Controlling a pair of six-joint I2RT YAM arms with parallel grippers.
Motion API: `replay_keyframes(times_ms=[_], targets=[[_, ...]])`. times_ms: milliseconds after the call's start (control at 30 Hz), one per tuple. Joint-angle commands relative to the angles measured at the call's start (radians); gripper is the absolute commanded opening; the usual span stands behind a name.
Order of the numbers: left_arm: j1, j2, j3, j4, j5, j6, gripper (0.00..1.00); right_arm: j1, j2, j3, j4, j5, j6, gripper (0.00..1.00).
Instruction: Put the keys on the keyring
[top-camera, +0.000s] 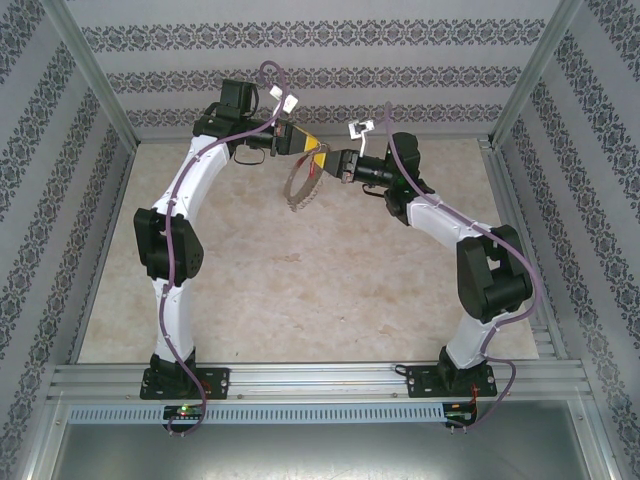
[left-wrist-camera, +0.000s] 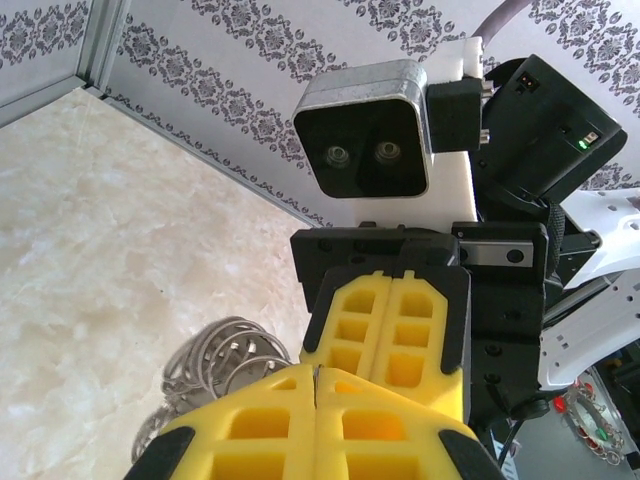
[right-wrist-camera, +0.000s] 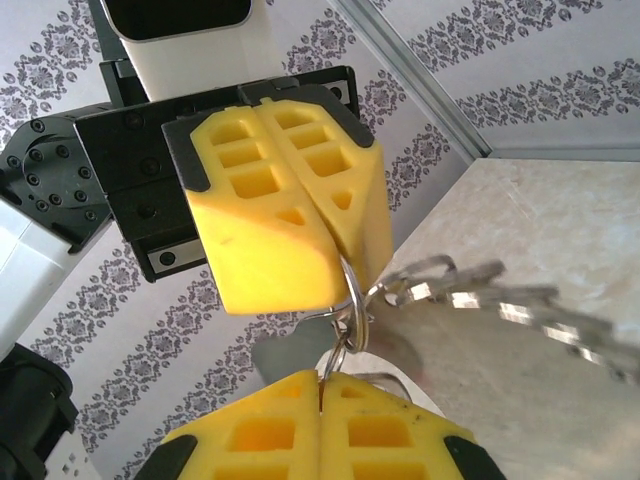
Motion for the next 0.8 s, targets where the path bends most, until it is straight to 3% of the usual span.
replay_keyframes(times_ms=[0, 67, 200, 267, 533, 767], targets=[[-0.004, -0.055, -0.009, 0.083, 0.014, -0.015, 0.0, 0.032, 0.015, 0.032, 0.008, -0.055, -0.015, 0.0], [-0.004, -0.058, -0.011, 0.084, 0.014, -0.016, 0.0, 0.028, 0.01, 0.023, 0.006, -0.058, -0.016, 0.04], [-0.004, -0.06, -0.014, 0.094, 0.004, -0.028, 0.0, -0.002, -0.043, -0.037, 0.009, -0.055, -0.017, 0.34], [-0.003, -0.066, -0.025, 0.113, -0.005, -0.043, 0.0, -0.028, -0.086, -0.08, 0.02, -0.042, -0.011, 0.41], [-0.003, -0.125, -0.186, 0.394, -0.042, -0.248, 0.0, -0.093, -0.224, -0.129, 0.037, 0.06, 0.028, 0.5], [0.0, -0.195, -0.416, 0.883, -0.093, -0.592, 0.0, -0.092, -0.166, -0.054, 0.116, 0.136, 0.122, 0.5]])
